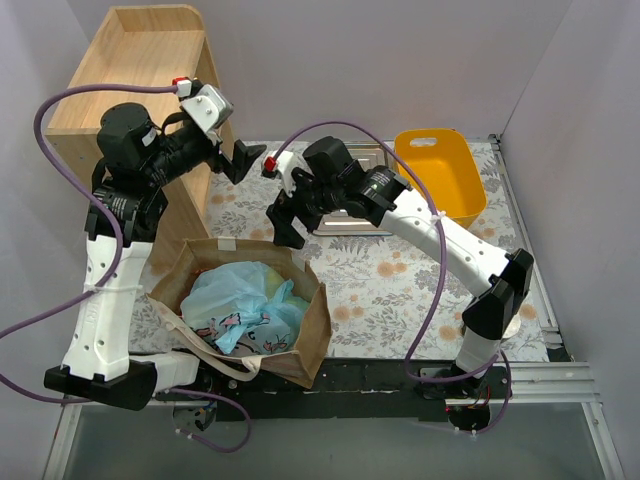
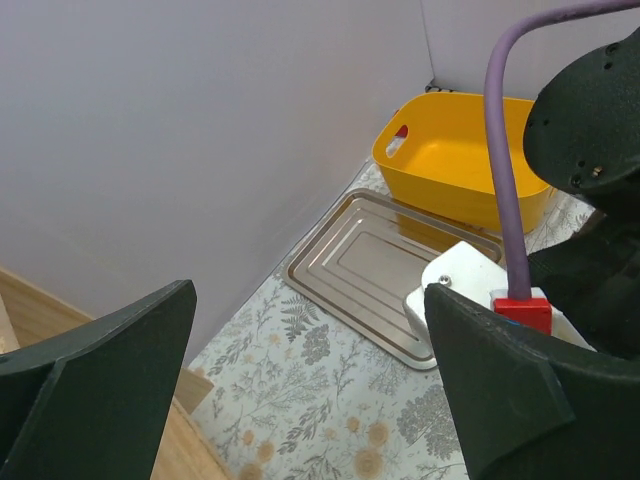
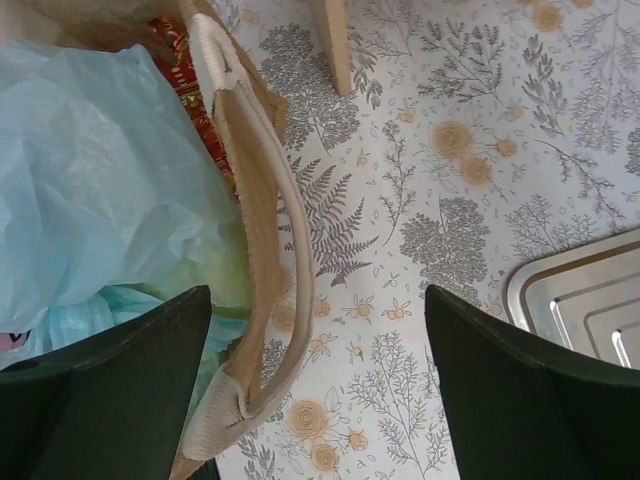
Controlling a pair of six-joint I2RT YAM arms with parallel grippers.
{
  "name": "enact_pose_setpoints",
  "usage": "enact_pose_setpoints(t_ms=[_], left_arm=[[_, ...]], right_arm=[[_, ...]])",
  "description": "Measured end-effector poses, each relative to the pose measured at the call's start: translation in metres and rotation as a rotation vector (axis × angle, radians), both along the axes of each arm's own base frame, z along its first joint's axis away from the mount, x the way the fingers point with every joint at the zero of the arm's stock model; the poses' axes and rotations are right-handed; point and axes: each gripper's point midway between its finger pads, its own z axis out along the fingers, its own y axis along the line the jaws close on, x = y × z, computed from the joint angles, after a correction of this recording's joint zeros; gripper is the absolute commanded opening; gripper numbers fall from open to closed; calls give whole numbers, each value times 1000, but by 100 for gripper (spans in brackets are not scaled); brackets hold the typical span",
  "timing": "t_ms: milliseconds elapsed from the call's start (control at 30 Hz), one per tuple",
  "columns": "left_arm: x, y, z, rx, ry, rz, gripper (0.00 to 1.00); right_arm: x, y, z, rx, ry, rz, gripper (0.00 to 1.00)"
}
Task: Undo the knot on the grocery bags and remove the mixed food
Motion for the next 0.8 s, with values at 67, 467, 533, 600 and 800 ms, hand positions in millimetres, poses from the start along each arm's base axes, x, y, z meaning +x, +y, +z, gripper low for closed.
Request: enact_pose_setpoints(t_ms=[67, 467, 533, 600, 800], left_arm=[[1, -1, 1, -10, -7, -2, 98], [3, -1, -34, -33, 143, 19, 98], [2, -3, -41, -53, 185, 14, 98], [0, -5, -47, -69, 229, 8, 98], [-7, -13, -69, -71, 349, -42, 98]], right_arm=[[-7, 2, -3, -6, 16, 26, 95], [-42, -24, -51, -118, 140, 122, 50], [-48, -37, -70, -175, 167, 111, 21], [-51, -48, -79, -209, 163, 98, 1], [-53, -88, -74, -271, -9, 93, 1]])
